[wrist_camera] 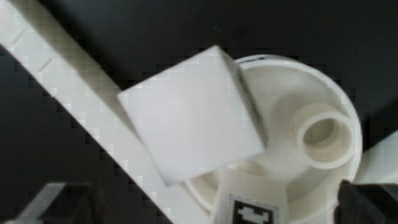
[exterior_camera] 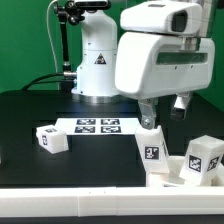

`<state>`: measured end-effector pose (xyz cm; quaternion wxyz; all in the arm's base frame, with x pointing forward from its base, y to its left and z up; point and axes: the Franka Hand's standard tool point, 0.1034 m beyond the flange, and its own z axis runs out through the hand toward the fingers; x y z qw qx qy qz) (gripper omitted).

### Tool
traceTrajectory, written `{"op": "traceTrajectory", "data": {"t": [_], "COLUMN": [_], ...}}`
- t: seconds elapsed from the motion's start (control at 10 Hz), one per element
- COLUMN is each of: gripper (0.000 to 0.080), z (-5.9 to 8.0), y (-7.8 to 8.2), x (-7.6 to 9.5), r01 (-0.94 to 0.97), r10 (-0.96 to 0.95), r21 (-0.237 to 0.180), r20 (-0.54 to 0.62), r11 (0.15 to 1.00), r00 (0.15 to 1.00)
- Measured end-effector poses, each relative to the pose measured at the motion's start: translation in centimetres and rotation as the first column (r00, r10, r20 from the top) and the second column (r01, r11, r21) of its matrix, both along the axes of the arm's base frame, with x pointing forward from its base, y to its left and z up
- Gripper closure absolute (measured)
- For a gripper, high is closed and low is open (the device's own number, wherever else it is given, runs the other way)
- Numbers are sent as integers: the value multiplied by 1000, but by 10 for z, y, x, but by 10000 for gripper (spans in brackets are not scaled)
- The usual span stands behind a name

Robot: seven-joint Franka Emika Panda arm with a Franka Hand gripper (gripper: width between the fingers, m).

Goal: Assemble stool

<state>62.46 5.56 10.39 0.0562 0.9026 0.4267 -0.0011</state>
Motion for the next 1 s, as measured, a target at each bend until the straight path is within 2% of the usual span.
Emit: {"op": "traceTrajectory", "data": {"t": [0.3, 0.7, 0.8, 0.9, 1.0], "gripper": [151, 151, 261, 261, 439], "z": [-7, -18, -19, -19, -19], "y": [-2, -14, -16, -16, -17], "x": [-3, -6, -6, -6, -6], "r01": [-221, -256, -253, -250, -250], "r10": [220, 253, 250, 248, 247], "r21": [-36, -38, -38, -38, -38], "r20": [-39, -64, -66, -66, -66], "r11": [975, 966, 967, 967, 968], "r00": [975, 965, 966, 967, 967]}}
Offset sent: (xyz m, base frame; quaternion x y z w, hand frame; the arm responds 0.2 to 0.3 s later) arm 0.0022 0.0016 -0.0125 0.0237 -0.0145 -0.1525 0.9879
